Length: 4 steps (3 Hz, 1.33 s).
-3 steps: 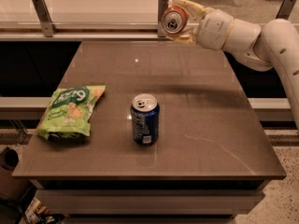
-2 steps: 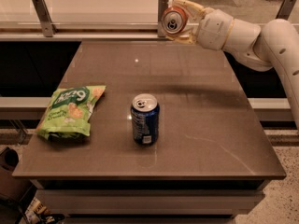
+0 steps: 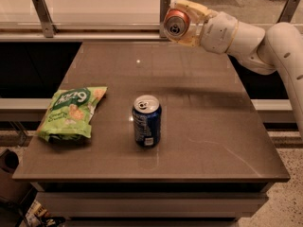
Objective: Knock coke can over
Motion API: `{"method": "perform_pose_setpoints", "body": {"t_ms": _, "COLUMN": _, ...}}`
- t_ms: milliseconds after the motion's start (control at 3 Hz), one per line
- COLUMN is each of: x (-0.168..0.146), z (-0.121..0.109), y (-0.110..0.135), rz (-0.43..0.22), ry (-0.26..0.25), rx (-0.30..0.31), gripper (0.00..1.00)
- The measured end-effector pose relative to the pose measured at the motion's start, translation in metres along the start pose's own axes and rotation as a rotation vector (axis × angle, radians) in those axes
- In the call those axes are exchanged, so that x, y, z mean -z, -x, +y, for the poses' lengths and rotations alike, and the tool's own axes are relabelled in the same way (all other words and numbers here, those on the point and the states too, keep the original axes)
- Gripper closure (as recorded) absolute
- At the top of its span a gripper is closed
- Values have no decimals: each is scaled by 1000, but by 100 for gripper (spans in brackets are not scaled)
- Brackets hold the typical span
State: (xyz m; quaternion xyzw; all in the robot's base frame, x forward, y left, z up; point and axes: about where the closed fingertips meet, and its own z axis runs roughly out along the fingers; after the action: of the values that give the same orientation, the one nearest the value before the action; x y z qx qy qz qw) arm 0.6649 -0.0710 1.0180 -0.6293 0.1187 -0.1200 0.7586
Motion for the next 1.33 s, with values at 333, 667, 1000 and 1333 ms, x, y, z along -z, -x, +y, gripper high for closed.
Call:
{"method": "perform_pose_setpoints", "body": {"t_ms": 333, "x": 4, "z": -5, "y": 5, "rz": -1, "ry": 5, "rx": 113, "gripper": 100}}
{"method": "perform_pose_setpoints", "body": {"t_ms": 667, "x": 4, "z": -5, "y": 5, "rz": -2, "ry": 5, "rx": 113, "gripper": 100}}
{"method": "perform_pose_setpoints", "body": {"t_ms": 1000, "x": 1, "z": -6, "y": 8, "rz": -11, "ry": 17, "rx": 174, "gripper": 100}}
{"method": "perform_pose_setpoints", "body": {"t_ms": 1333, "x": -2, "z": -11, "y": 15, "rz": -54, "ry": 28, "rx": 329, "gripper": 100}}
